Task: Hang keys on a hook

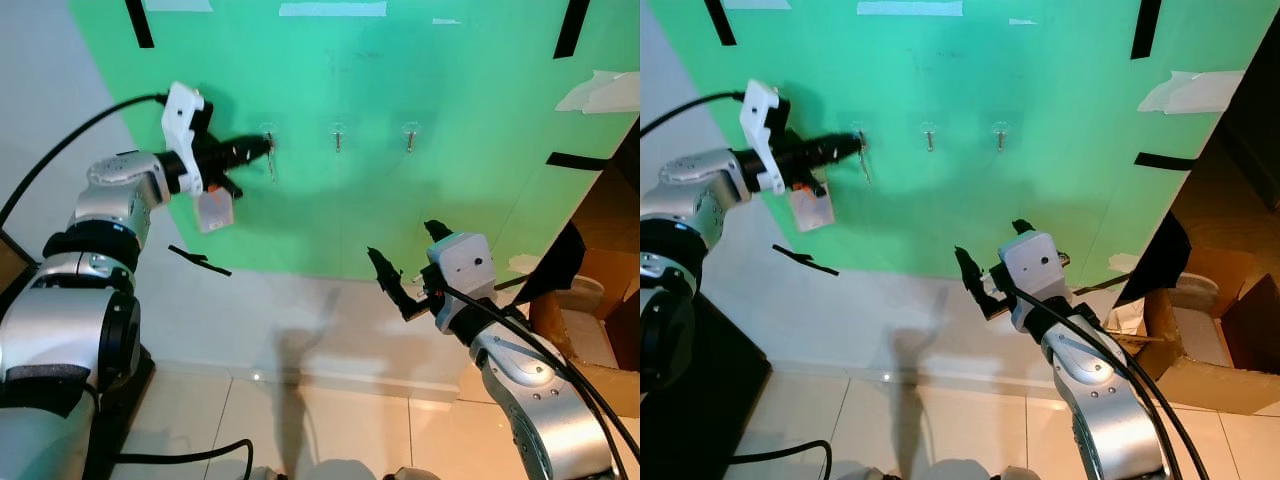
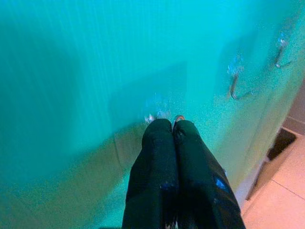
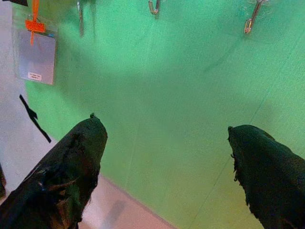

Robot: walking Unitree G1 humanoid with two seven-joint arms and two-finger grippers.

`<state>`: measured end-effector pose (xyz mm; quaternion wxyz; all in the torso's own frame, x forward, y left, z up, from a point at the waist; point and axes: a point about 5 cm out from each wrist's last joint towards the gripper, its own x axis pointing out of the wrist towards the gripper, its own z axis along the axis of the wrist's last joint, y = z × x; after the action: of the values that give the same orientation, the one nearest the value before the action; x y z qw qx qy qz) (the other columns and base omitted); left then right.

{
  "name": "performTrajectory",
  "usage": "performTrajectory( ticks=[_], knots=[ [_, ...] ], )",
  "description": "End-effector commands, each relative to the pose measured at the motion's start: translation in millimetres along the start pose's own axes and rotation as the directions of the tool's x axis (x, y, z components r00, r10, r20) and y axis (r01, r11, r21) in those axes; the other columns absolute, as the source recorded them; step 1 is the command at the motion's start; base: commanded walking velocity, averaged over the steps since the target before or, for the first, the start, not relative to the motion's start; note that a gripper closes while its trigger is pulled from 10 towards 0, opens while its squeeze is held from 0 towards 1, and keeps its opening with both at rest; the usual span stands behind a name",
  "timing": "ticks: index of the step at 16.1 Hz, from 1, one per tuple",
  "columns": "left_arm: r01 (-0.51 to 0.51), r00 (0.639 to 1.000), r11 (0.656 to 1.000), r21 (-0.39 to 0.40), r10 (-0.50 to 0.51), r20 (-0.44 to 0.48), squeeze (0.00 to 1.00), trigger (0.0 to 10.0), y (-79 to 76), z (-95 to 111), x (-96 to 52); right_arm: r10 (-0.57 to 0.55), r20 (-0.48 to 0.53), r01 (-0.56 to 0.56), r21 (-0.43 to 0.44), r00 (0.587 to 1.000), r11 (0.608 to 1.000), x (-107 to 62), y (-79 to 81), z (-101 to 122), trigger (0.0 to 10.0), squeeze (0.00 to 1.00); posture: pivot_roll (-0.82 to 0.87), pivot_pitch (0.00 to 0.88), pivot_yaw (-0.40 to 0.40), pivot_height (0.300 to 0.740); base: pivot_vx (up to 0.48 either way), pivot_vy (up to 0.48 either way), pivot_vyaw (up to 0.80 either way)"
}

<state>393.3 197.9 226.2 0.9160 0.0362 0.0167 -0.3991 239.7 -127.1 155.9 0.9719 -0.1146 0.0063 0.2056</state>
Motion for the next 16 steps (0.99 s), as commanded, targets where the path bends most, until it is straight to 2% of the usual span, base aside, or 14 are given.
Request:
performTrajectory(
  ticks=[1, 6, 11, 13, 15, 16],
  knots=[
    [-0.026, 1.000, 1.000, 0.016, 0.026, 0.009, 0.00, 10.0, 2.9, 5.4, -0.6, 0.004, 0.019, -0.004, -0.001, 1.000, 1.000, -0.3, 1.9, 5.5, 10.0, 0.00, -0.18, 0.000, 0.126, 0.732, 0.000, 0.000, 0.00],
    [-0.128, 0.991, 0.989, 0.069, 0.131, -0.036, 0.00, 10.0, 8.4, 3.0, -1.4, 0.001, 0.015, -0.001, -0.006, 1.000, 1.000, -0.2, 1.8, 4.8, 10.0, 0.00, -0.18, 0.000, 0.125, 0.732, 0.000, 0.000, 0.00],
    [-0.144, 0.984, 0.983, 0.113, 0.154, -0.092, 0.00, 10.0, 8.5, -3.4, -1.2, -0.005, 0.012, 0.005, -0.014, 1.000, 1.000, 0.4, 1.5, 4.2, 10.0, 0.00, -0.18, 0.000, 0.126, 0.732, 0.000, 0.000, 0.00],
    [-0.223, 0.962, 0.960, 0.169, 0.245, -0.121, 0.00, 10.0, 12.4, -6.3, -1.7, -0.013, 0.010, 0.013, -0.017, 1.000, 1.000, 0.7, 0.7, 3.6, 10.0, 0.00, -0.18, 0.000, 0.127, 0.732, 0.000, 0.000, 0.00],
    [-0.243, 0.955, 0.953, 0.180, 0.268, -0.126, 0.00, 10.0, 13.6, -6.4, -2.0, -0.013, 0.010, 0.014, -0.018, 1.000, 1.000, 0.7, 0.5, 3.5, 10.0, 0.00, -0.18, 0.000, 0.127, 0.732, 0.000, 0.000, 0.00],
    [-0.269, 0.941, 0.936, 0.227, 0.306, -0.144, 0.00, 10.0, 16.0, -5.3, -2.7, -0.016, 0.008, 0.016, -0.020, 1.000, 1.000, 0.6, 0.2, 3.2, 10.0, 0.00, -0.18, 0.000, 0.127, 0.732, 0.000, 0.000, 0.00]
  ],
)
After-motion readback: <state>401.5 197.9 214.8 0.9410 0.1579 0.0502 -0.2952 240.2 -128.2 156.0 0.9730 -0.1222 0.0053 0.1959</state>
